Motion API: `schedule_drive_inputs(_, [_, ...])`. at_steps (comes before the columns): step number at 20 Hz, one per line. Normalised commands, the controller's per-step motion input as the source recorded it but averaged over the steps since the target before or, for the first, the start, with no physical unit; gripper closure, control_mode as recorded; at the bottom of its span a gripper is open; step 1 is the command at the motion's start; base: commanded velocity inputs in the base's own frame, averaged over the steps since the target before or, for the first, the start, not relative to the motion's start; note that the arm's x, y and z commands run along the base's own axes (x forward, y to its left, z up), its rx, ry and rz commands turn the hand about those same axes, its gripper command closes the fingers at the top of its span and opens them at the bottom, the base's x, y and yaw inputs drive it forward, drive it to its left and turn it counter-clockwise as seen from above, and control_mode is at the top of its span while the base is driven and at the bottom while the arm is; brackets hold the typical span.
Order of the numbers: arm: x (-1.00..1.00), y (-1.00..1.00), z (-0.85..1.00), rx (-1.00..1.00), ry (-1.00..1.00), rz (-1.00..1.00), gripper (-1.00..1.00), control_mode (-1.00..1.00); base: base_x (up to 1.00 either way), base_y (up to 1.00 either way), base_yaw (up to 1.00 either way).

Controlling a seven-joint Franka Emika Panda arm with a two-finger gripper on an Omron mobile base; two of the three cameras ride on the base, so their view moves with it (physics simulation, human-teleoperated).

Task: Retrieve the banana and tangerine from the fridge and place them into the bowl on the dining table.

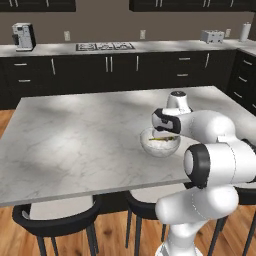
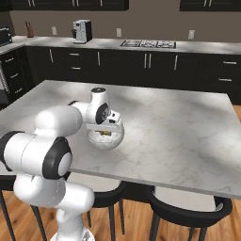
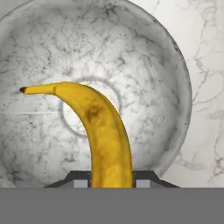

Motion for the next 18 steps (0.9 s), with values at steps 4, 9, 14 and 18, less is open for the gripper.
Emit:
schedule_drive_inputs(4, [0.0,0.0,0.0,0.0,-0.01,0.0,-1.0,-1.0,0.0,0.0,0.0])
schedule_drive_inputs(9, [-0.13,0.0,0.06,0.0,-0.1,0.0,-1.0,-1.0,0.0,0.0,0.0])
schedule_drive_inputs(14, [-0.92,-0.01,0.59,0.0,-0.33,0.0,-1.0,-1.0,0.0,0.0,0.0])
schedule_drive_inputs(18, [-1.0,0.0,0.71,0.0,-0.45,0.0,-1.0,-1.0,0.0,0.0,0.0])
